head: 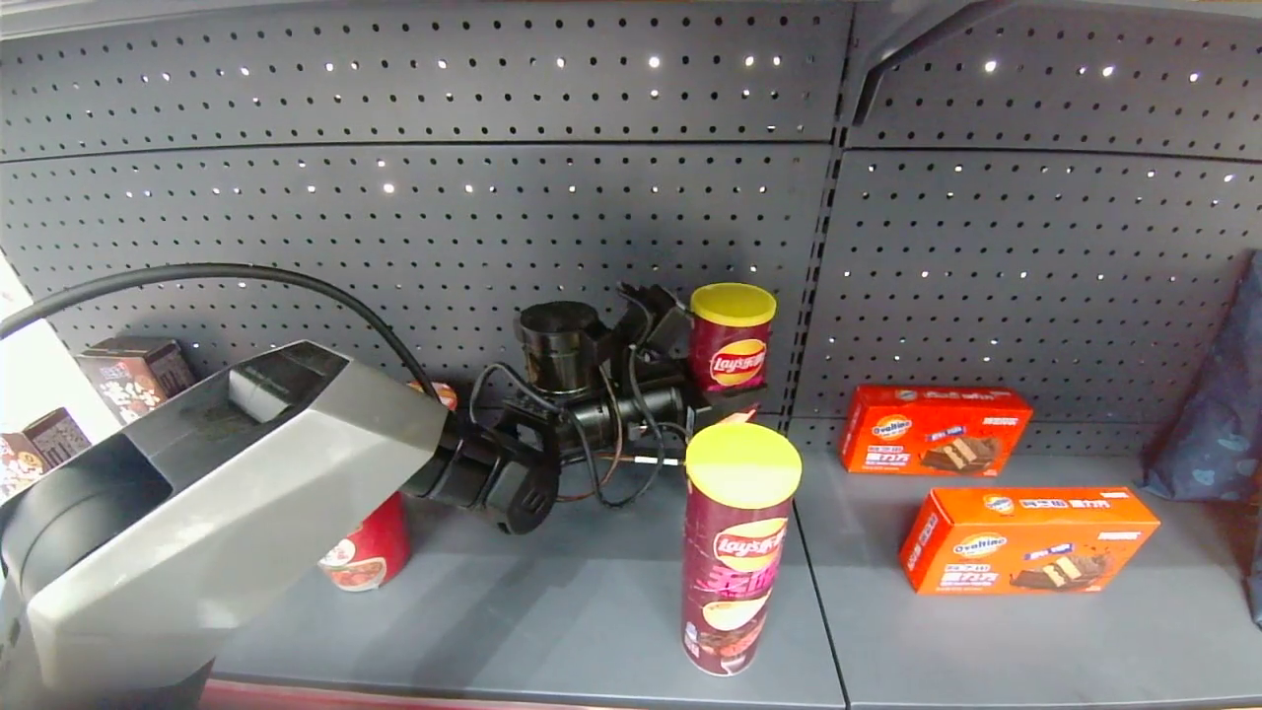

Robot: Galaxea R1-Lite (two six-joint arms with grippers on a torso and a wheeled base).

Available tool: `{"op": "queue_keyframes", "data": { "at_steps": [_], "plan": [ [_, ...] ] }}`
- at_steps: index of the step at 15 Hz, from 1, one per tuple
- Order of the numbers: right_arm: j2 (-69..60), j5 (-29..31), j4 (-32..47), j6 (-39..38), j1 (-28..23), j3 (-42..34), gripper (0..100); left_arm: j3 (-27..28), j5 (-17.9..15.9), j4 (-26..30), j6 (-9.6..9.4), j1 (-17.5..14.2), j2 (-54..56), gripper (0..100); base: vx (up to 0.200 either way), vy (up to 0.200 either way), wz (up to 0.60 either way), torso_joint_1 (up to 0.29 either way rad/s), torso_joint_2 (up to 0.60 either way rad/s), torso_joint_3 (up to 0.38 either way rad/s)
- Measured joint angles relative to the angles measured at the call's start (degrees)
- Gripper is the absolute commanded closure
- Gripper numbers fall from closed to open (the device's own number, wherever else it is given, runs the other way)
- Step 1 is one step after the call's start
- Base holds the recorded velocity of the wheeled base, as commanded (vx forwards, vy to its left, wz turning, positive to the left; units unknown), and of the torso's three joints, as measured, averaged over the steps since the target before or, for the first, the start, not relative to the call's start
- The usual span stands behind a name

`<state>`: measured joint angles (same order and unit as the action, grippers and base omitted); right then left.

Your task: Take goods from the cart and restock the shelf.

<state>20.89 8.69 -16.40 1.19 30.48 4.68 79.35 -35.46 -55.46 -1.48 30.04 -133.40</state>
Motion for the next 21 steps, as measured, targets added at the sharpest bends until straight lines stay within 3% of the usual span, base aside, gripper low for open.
{"op": "queue_keyframes", "data": {
  "at_steps": [7, 15, 16, 21],
  "plan": [
    [-0.6, -0.1, 0.0, -0.1, 0.1, -1.4, 0, -6.1, -0.1, -5.2, -0.07, -1.3, -0.1, 100, 0.000, 0.000, 0.00, 0.000, 0.00, 0.000],
    [-0.7, -0.2, 0.0, -0.8, 0.1, -2.1, 0, -8.7, 0.0, -5.7, -0.30, -1.9, 0.1, 100, 0.000, 0.000, 0.00, 0.000, 0.00, 0.000],
    [-0.7, -0.2, 0.0, -1.0, 0.1, -2.1, 0, -9.5, 0.1, -5.9, -0.35, -1.9, 0.1, 0, 0.000, 0.000, 0.00, 0.000, 0.00, 0.000],
    [-1.3, -0.2, 0.1, -1.0, 0.2, -3.4, 0, -11.8, 1.0, -8.6, -0.40, -2.0, 0.7, 0, 0.000, 0.000, 0.00, 0.000, 0.00, 0.000]
  ]
}}
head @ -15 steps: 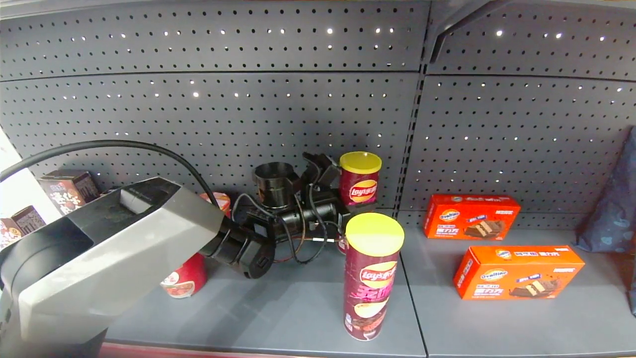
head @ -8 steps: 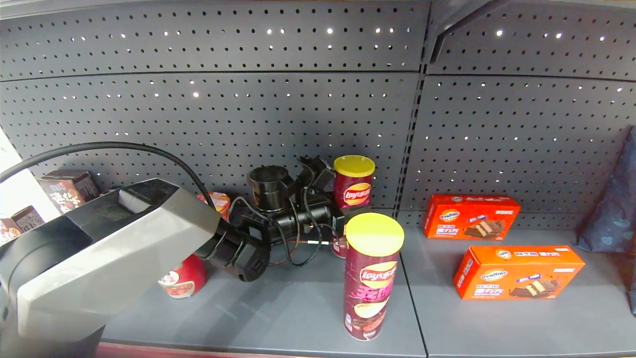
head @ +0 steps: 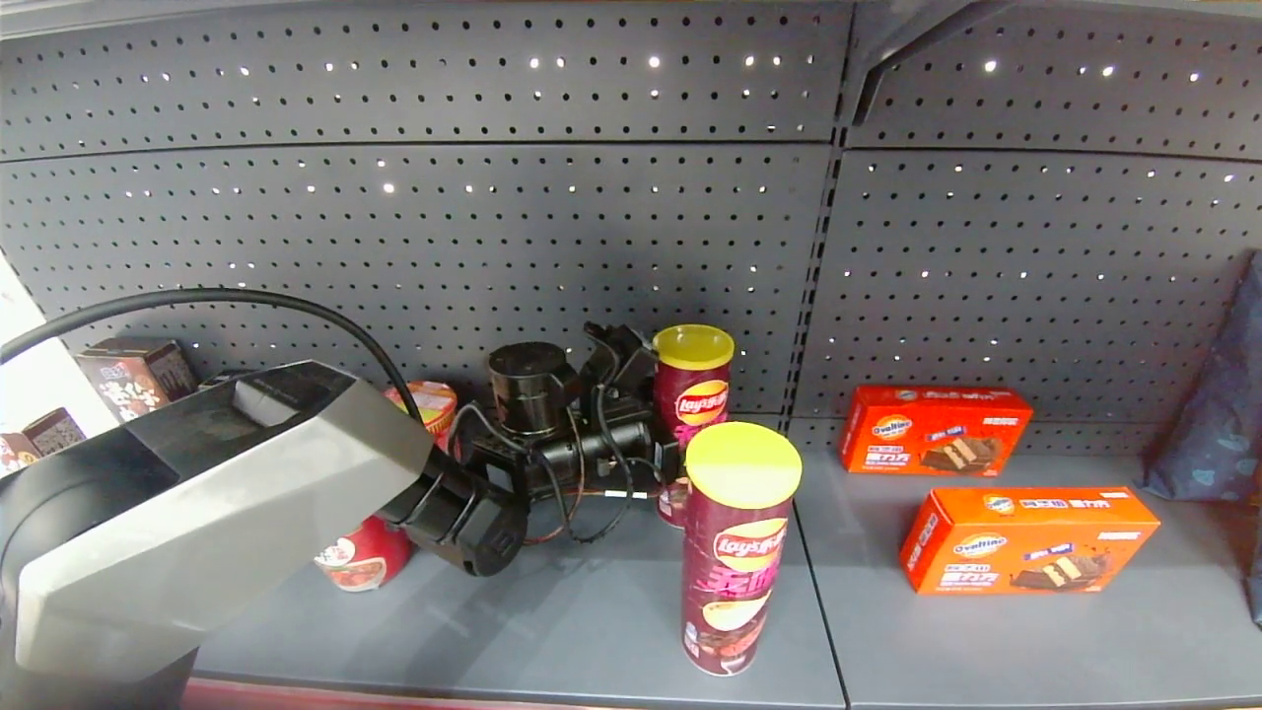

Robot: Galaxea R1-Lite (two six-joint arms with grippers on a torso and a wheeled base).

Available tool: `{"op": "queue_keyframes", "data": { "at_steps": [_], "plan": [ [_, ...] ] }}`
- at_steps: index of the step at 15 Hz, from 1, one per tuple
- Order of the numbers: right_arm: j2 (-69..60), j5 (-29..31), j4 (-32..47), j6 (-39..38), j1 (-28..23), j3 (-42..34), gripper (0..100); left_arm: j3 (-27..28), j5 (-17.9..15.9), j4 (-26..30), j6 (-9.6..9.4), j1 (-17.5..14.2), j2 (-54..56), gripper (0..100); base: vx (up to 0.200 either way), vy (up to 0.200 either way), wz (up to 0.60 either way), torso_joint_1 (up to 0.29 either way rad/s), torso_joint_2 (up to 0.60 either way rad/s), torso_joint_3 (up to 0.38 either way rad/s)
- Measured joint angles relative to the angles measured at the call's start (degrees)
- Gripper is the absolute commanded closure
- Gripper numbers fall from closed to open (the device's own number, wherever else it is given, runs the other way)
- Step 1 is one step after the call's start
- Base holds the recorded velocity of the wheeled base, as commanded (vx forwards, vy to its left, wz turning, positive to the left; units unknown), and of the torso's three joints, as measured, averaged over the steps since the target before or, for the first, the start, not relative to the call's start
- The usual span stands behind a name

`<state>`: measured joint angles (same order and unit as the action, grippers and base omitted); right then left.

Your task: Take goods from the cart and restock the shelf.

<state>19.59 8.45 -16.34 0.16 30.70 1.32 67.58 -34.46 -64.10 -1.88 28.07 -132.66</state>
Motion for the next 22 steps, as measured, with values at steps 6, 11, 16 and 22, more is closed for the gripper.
{"op": "queue_keyframes", "data": {
  "at_steps": [6, 11, 16, 22],
  "plan": [
    [1.6, -1.6, 0.0, 0.0, 0.2, 2.1, 0, -10.4, 0.1, -3.6, -0.23, 0.0, 6.1, 0, 0.000, 0.000, 0.00, 0.000, 0.00, 0.000],
    [14.9, -2.0, -0.2, -0.9, 0.0, 9.9, 0, -26.8, 1.4, -7.5, -1.97, -1.8, 17.0, 0, 0.000, 0.000, 0.00, 0.000, 0.00, 0.000],
    [34.1, -1.8, -0.7, -1.0, 3.4, 19.8, 0, -40.7, 5.2, -8.0, -2.88, -3.1, 29.9, 0, 0.000, 0.000, 0.00, 0.000, 0.00, 0.000],
    [53.7, -0.8, -5.8, -2.0, 5.8, 26.9, 0, -48.6, 10.0, -7.3, -2.94, -3.1, 39.2, 0, 0.000, 0.000, 0.00, 0.000, 0.00, 0.000]
  ]
}}
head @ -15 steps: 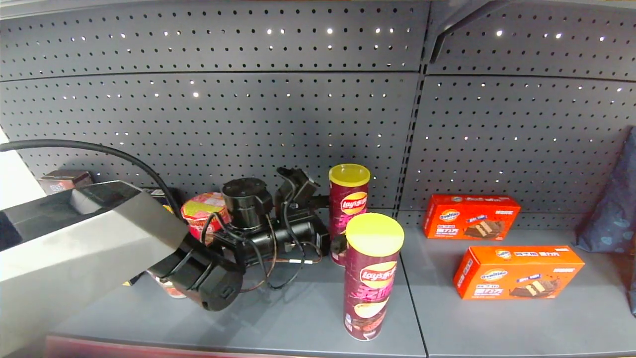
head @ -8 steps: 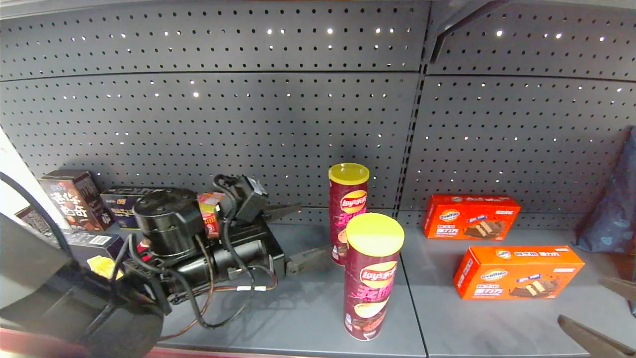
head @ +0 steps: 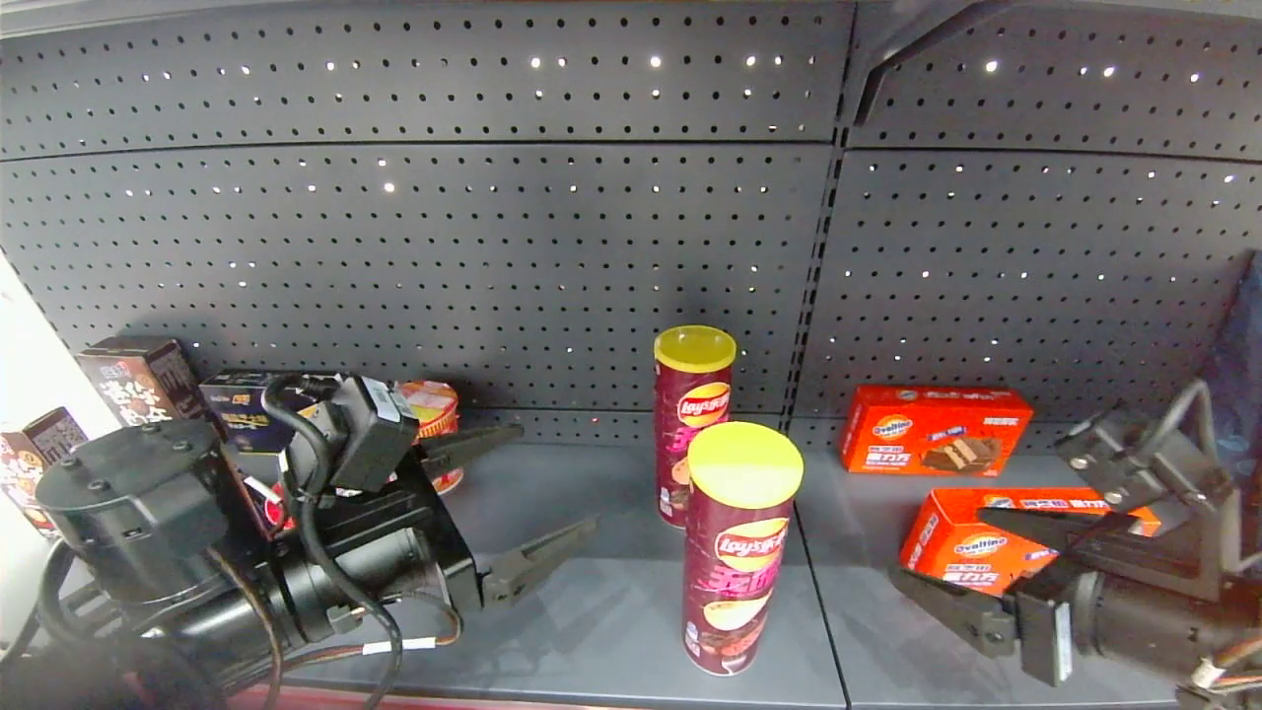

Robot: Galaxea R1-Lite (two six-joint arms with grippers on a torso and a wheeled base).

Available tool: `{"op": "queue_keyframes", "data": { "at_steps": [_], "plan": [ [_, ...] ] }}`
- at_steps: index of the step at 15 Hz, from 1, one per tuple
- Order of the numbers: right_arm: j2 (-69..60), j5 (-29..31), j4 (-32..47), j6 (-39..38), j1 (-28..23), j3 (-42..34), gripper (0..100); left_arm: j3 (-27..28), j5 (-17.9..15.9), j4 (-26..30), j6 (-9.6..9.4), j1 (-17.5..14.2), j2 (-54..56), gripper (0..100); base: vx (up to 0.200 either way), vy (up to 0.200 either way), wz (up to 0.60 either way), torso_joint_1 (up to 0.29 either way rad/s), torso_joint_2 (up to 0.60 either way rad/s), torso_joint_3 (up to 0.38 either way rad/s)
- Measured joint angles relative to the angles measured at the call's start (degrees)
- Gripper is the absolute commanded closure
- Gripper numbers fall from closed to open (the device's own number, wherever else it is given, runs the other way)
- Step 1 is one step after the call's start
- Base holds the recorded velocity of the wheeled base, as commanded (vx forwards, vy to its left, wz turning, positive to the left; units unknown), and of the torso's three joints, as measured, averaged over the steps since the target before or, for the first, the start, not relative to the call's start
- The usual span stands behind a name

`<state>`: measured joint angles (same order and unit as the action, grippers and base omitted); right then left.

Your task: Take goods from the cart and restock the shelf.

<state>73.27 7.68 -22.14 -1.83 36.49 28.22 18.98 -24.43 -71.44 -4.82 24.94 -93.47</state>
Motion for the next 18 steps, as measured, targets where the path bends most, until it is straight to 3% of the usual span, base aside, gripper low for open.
{"op": "queue_keyframes", "data": {
  "at_steps": [3, 8, 18],
  "plan": [
    [10.1, 2.7, -5.6, -0.7, 0.7, 1.3, 0, 0.6, 1.7, 0.0, 0.04, -0.6, 1.1, 0, 0.000, 0.000, 0.00, 0.000, 0.00, 0.000],
    [18.3, 3.0, -6.2, -0.7, 1.0, 2.8, 0, 1.4, 1.8, 0.0, 0.06, -4.1, 1.5, 0, 0.000, 0.000, 0.00, 0.000, 0.00, 0.000],
    [23.9, 3.0, -6.6, -0.8, 6.9, 5.5, 0, 1.5, 1.8, 0.1, 0.15, -4.5, 1.5, 0, 0.000, 0.000, 0.00, 0.000, 0.00, 0.000]
  ]
}}
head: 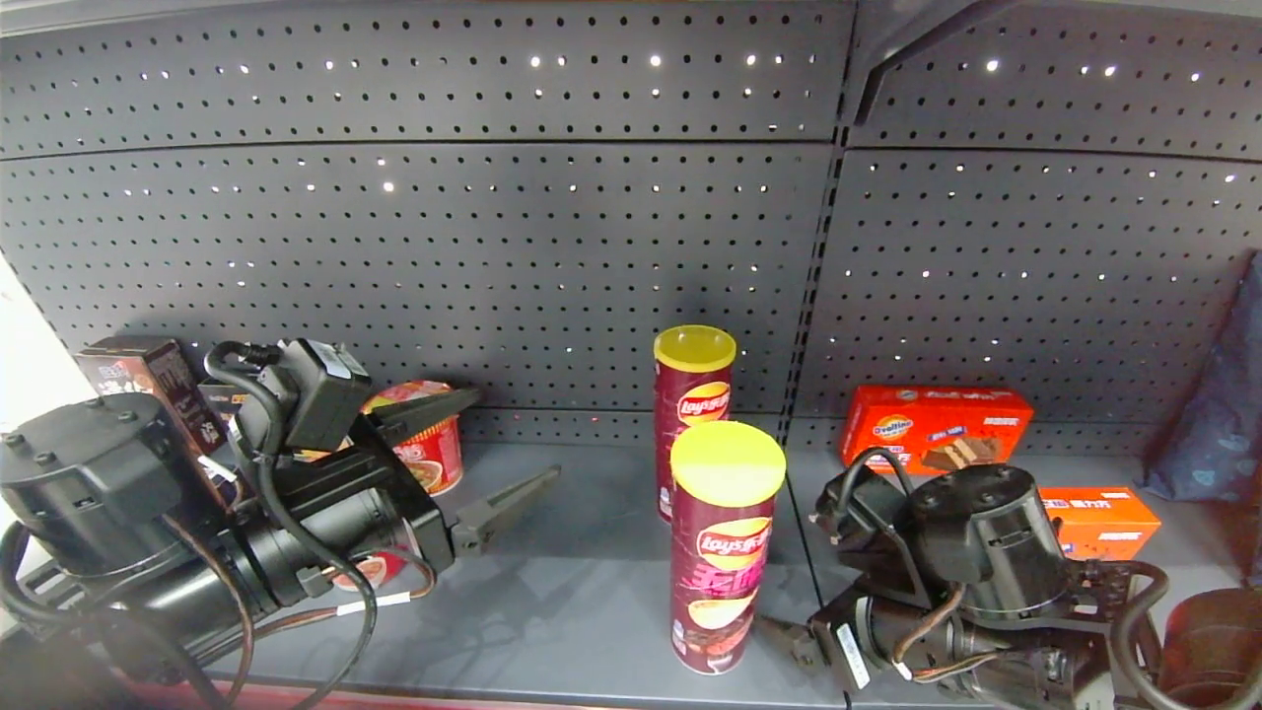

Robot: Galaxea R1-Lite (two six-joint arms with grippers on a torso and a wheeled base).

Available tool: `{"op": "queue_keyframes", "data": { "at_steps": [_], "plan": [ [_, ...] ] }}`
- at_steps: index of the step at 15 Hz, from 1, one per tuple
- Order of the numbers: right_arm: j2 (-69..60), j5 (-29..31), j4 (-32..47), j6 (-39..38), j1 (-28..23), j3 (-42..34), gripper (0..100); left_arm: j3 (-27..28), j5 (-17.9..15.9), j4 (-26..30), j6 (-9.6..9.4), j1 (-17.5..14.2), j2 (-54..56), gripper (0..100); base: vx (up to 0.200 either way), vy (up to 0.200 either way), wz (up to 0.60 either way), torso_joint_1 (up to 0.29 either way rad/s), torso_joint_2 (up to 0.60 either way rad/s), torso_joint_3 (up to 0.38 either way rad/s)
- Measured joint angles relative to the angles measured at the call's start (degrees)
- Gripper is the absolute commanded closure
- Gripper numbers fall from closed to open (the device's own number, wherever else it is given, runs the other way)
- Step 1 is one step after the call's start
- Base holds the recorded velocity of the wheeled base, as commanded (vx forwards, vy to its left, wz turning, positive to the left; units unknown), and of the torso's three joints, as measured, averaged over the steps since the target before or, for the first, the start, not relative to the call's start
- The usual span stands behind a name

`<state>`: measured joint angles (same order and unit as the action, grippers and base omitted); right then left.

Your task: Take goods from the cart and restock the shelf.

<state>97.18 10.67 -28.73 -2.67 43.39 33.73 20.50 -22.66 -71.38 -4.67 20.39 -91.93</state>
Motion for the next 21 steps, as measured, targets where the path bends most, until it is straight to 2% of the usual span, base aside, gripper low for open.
{"op": "queue_keyframes", "data": {
  "at_steps": [16, 21],
  "plan": [
    [1.7, -0.3, -1.3, -0.1, 1.7, -0.1, 0, -0.6, 0.0, -0.1, 0.00, 0.0, 0.0, 0, 0.000, 0.000, 0.00, 0.000, 0.00, 0.000],
    [-5.6, 1.0, -1.0, -0.1, 1.6, -1.5, 0, -0.8, 0.1, 0.0, -0.12, 0.6, 3.3, 0, 0.000, 0.000, 0.00, 0.000, 0.00, 0.000]
  ]
}}
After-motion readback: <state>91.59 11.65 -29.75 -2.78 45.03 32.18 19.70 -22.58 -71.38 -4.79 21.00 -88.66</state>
